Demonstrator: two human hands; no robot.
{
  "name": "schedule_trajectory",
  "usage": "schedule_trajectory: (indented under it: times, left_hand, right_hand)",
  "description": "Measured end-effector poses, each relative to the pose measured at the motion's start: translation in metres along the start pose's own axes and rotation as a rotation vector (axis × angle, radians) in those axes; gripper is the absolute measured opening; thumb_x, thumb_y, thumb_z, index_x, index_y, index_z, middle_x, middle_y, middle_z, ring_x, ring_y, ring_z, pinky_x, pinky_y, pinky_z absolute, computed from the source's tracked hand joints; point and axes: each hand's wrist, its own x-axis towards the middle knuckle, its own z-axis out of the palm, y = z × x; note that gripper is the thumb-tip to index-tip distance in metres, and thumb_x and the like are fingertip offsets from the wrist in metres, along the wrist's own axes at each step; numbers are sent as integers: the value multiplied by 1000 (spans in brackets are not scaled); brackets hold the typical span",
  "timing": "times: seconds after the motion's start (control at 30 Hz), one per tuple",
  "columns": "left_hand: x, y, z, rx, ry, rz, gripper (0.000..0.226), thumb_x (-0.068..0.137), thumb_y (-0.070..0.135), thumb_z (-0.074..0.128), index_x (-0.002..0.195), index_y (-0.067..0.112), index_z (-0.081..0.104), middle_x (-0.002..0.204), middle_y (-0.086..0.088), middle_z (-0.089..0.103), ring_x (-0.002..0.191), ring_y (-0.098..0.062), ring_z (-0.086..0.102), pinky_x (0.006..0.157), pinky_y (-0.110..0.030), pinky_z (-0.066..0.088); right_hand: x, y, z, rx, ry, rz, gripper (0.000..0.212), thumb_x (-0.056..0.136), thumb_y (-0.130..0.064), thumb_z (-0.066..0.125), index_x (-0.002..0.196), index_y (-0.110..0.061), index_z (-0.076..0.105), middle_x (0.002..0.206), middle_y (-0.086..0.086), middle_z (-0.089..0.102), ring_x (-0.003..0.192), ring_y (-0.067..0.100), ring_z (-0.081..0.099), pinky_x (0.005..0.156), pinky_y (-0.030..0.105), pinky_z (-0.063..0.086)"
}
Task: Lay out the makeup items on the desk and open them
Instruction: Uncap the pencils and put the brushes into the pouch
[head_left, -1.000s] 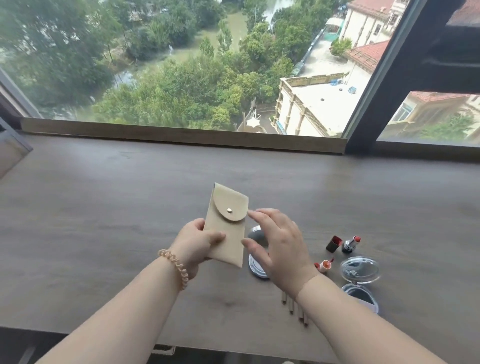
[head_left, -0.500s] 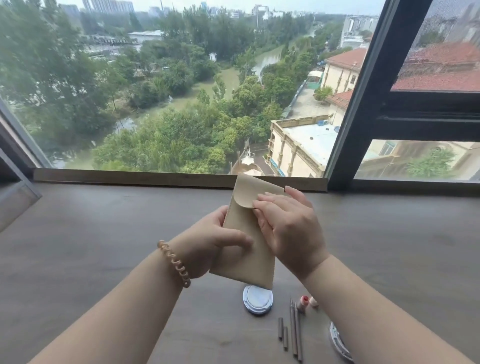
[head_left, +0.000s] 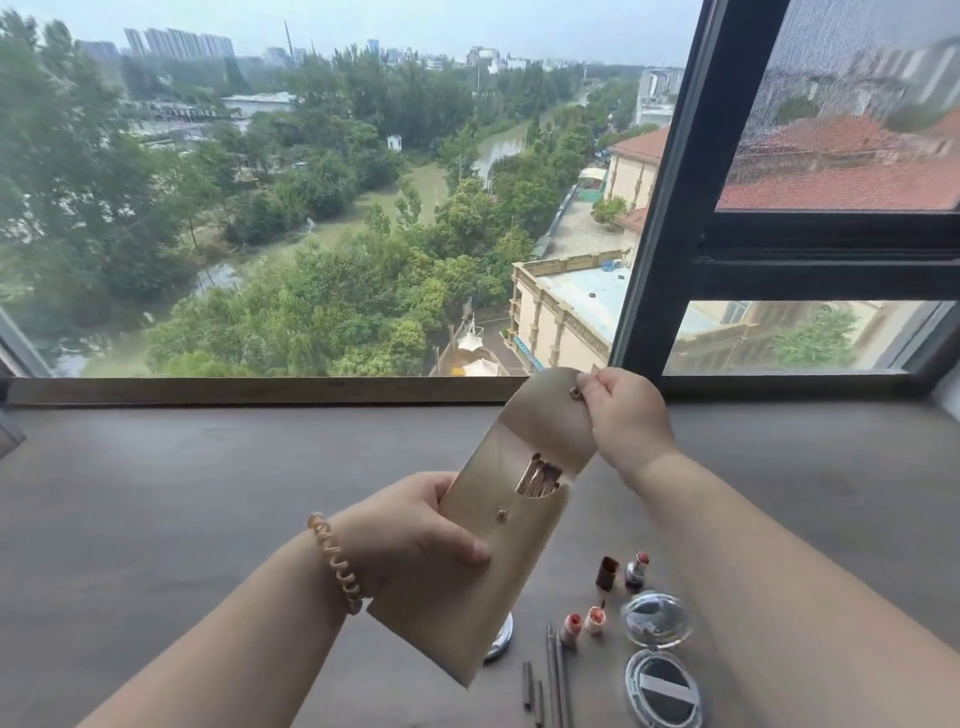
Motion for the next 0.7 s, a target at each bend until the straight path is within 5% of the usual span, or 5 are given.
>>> schedule_trajectory:
  times: [0.1,0.17,0.3,0.4,0.7]
  left_hand:
    - [-1,3,-2,8,-65,-8,44,63,-2,76,105,-2,63,110,-31,64,96,-40,63,89,-53,51]
    - [0,7,-3,15,-64,9,37,64,-3,74,101,3,66,100,-23,69,89,-34,67,82,-45,55]
    - [1,11,-7,6,0,34,33,62,-3,73,93,9,68,90,-13,72,76,-25,69,68,-35,57]
    - [4,10,-8,-2,38,53,36,62,-3,72,96,6,65,88,-12,72,74,-23,69,66,-33,57]
    - [10,9,4,145,83,85,35,62,2,73,96,9,66,90,-12,71,79,-23,67,76,-40,55]
  right_hand:
    - [-1,8,5,-245,-112,-78,8,89,-30,57,86,-25,63,88,-2,61,87,22,56,74,35,44]
    - [-4,9,5,-375,-71,-286,22,83,-26,67,104,-23,64,100,-3,57,96,16,54,86,36,44]
    - [-13,3,5,-55,-202,-345,18,86,-8,56,85,-23,66,80,-5,58,71,6,54,69,28,43]
    - [-19,-4,1,216,-428,-255,20,87,-21,50,81,-12,67,68,-2,59,60,7,51,62,25,44]
    - [-32,-8,8,-391,-415,-632,43,90,-56,42,75,-17,52,72,-4,55,68,18,48,59,34,37]
